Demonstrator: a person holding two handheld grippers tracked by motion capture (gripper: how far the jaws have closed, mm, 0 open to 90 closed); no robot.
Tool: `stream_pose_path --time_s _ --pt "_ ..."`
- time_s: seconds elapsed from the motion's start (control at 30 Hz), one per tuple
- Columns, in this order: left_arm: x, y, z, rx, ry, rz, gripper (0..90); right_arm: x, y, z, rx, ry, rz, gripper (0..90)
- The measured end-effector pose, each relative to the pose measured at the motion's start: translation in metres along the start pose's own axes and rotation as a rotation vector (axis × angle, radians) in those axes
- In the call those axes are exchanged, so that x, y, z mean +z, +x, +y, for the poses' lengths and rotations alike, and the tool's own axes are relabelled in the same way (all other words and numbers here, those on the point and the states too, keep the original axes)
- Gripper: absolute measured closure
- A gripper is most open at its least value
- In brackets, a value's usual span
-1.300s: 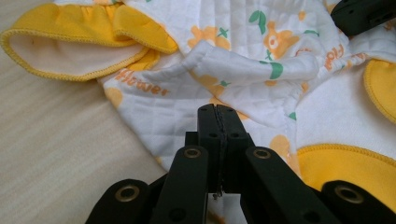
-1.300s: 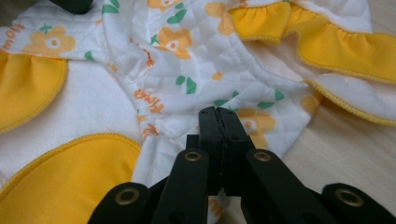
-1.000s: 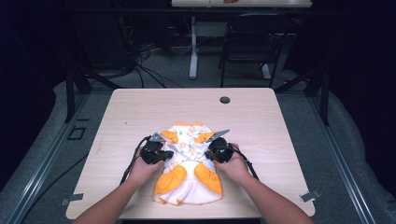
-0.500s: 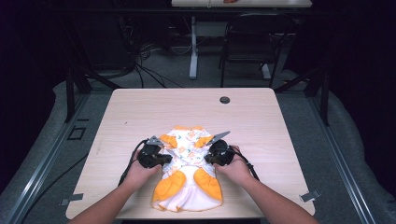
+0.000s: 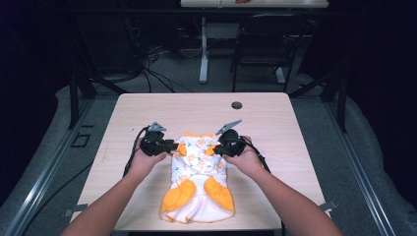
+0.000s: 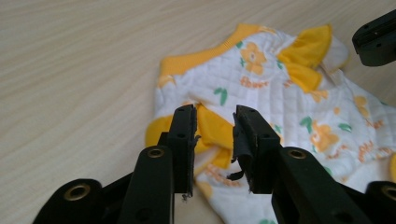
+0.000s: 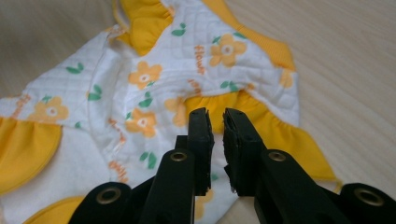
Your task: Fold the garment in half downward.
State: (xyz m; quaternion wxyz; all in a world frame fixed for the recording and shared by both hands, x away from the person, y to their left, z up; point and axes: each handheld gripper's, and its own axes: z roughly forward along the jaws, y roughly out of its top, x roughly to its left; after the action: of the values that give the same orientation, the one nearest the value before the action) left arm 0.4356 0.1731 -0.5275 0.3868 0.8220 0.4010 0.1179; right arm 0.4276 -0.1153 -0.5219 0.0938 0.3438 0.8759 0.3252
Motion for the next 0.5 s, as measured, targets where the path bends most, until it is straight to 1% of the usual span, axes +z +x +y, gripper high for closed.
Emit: stream_pose_path --time_s 0.03,0.07,0.1,0.13,0.2,0.23,0.27,0.3,0.33,0.37,0.4,0.43,0.47,0.5 --pt "0.0 0.0 0.0 0.0 0.0 0.0 67.1 0.0 0.0 0.0 0.0 0.0 0.0 80.3" --pt "0.001 0.002 0.002 0.012 -0.005 0.008 67.1 0.001 -0.003 0.003 -0.001 0.001 0.002 79.7" --pt "0.003 0.004 0.004 0.017 0.001 0.005 67.2 0.004 -0.009 0.008 -0.004 -0.013 0.003 78.5" --pt "0.007 0.007 0.008 0.016 0.016 -0.004 67.2 0.005 -0.011 0.011 -0.009 -0.009 0.003 78.0" --pt "0.012 0.01 0.011 0.005 0.011 -0.014 67.7 0.009 -0.017 0.015 -0.018 -0.019 -0.024 78.0" --pt "0.012 0.01 0.011 0.005 0.011 -0.014 67.8 0.009 -0.017 0.015 -0.018 -0.019 -0.024 78.0" --pt "0.018 0.013 0.014 0.011 0.009 -0.003 67.9 0.013 -0.023 0.019 -0.009 -0.003 -0.035 77.7" --pt "0.021 0.014 0.015 0.013 0.012 0.003 67.9 0.015 -0.026 0.021 -0.016 -0.003 -0.044 77.6" --pt "0.024 0.016 0.016 0.018 0.022 0.005 68.8 0.017 -0.028 0.022 -0.01 -0.012 -0.052 77.4" --pt "0.027 0.017 0.016 0.015 0.014 0.009 68.8 0.018 -0.032 0.022 0.006 -0.03 -0.047 77.3" --pt "0.03 0.019 0.017 0.008 0.013 0.009 68.8 0.019 -0.036 0.023 0.027 -0.028 -0.039 76.9" --pt "0.03 0.019 0.017 0.008 0.013 0.009 68.7 0.022 -0.038 0.023 0.025 -0.025 -0.052 76.6" --pt "0.035 0.021 0.017 0.001 0.018 0.003 68.5 0.024 -0.041 0.023 0.016 -0.013 -0.06 76.6" --pt "0.035 0.021 0.017 0.001 0.018 0.003 68.0 0.024 -0.041 0.023 0.016 -0.013 -0.06 76.6"
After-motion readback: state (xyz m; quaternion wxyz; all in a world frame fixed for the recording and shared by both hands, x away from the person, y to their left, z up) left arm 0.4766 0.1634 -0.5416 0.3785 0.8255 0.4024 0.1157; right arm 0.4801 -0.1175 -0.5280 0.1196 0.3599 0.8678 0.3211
